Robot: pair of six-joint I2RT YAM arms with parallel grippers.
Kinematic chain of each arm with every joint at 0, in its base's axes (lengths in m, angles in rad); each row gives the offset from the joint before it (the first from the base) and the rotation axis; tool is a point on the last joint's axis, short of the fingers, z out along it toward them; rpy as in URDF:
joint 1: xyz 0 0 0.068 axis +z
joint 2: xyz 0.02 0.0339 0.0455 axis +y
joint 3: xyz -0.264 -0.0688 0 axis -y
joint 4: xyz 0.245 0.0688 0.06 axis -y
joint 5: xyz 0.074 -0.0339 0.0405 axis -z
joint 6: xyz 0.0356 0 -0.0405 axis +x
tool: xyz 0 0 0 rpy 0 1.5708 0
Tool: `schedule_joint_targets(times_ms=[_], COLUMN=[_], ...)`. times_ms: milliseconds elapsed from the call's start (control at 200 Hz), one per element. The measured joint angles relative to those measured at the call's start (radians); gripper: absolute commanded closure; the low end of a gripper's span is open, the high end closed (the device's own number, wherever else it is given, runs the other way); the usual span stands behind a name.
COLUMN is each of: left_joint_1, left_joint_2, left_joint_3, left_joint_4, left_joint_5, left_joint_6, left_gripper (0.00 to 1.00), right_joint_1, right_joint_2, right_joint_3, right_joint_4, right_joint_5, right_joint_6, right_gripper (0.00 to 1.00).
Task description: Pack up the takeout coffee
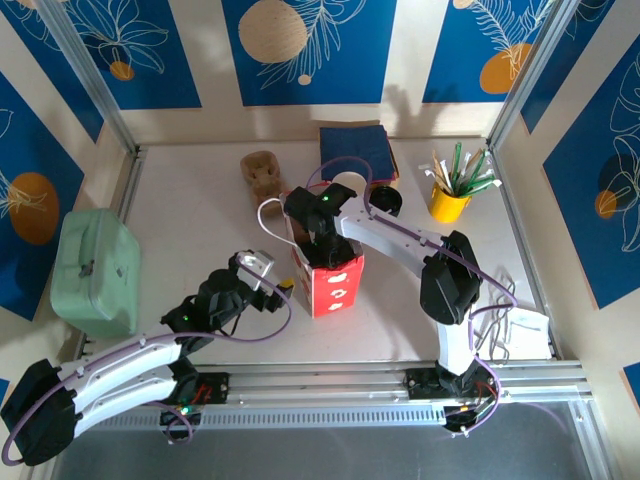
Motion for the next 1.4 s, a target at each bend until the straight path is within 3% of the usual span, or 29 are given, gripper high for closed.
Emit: schedule_joint_targets(times_ms=[340,1401], left_joint_1=[0.0,0.0], left_joint_2=[0.0,0.0], left_joint_3=[0.0,0.0], left_joint_4=[0.0,0.0], left_joint_5=[0.0,-0.001], left_joint_6=[0.0,0.0], left_gripper=[0.01,0.01], right_joint_1=[0.0,0.0], right_joint_2=[0.0,0.0], right_joint_3=[0.001,0.011], right_joint_4=[-0.001,-0.013], right_joint_5=[0.001,0.0], right_joint_6=[0.0,0.007], right_gripper=[0.41,0.16])
